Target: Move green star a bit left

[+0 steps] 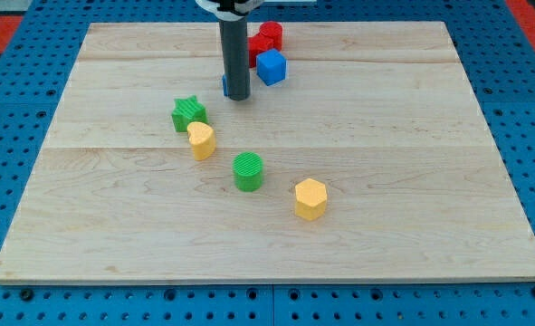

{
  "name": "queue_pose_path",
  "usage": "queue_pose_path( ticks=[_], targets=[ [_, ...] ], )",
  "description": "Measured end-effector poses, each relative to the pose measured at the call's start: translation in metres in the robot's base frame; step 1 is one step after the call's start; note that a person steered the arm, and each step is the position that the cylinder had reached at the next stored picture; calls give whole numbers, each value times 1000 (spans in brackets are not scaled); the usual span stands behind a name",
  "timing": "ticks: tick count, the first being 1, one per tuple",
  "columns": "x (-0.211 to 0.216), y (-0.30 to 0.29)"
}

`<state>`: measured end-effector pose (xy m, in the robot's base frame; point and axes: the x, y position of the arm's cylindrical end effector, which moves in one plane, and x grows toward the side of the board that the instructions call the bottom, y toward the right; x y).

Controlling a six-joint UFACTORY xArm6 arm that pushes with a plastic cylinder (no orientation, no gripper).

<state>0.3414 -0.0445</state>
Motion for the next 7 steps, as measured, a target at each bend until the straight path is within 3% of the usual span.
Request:
queue_pose_path(
  ticks=[7],
  targets=[
    [29,-26]
  ],
)
